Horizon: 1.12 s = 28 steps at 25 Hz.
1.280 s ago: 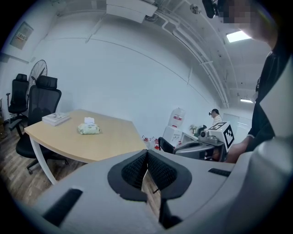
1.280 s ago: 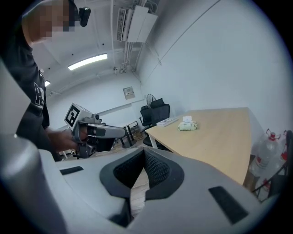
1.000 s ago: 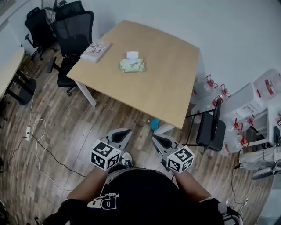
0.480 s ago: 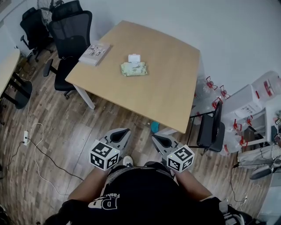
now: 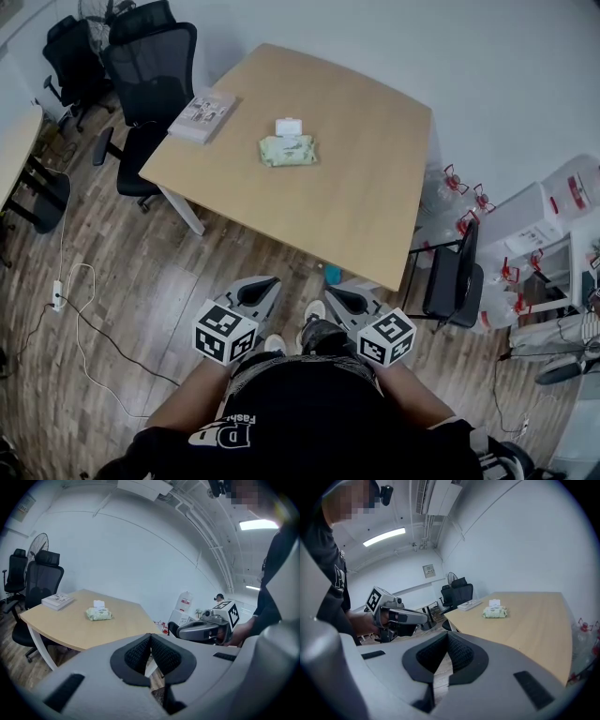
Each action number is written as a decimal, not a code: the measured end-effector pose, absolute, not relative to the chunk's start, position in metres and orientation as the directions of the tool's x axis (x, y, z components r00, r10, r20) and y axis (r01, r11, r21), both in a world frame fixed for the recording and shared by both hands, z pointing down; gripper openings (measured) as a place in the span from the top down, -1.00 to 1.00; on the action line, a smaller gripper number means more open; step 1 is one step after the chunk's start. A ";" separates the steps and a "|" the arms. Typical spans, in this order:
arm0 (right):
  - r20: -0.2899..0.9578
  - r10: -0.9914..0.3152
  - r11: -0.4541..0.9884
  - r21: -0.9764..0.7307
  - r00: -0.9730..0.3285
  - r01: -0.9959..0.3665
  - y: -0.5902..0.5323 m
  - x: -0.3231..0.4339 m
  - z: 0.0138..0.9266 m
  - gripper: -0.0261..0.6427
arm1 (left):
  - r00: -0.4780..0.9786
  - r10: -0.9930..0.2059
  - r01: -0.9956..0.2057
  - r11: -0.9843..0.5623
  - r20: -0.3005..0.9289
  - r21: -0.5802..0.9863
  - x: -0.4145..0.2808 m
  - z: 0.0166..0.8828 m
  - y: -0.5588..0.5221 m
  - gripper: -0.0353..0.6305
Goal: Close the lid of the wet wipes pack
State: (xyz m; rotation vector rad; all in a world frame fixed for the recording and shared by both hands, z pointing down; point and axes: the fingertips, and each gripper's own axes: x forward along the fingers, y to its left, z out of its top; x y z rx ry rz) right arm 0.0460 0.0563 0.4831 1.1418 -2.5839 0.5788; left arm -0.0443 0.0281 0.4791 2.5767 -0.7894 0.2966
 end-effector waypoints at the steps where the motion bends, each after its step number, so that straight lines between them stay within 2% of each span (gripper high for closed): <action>1: 0.385 -0.644 0.614 -0.255 -0.661 -0.747 0.053 0.047 0.484 0.91 | 0.815 -0.482 -0.574 -0.747 0.323 0.335 -0.043 0.480 0.025 0.84; 17: 0.340 -0.620 0.647 -0.288 -0.707 -0.706 -0.078 0.101 0.481 0.91 | 0.784 -0.515 -0.614 -0.727 0.347 0.308 0.016 0.477 -0.087 0.84; 28: 0.330 -0.595 0.653 -0.332 -0.732 -0.681 -0.162 0.130 0.492 0.91 | 0.732 -0.533 -0.669 -0.682 0.424 0.296 0.038 0.489 -0.172 0.84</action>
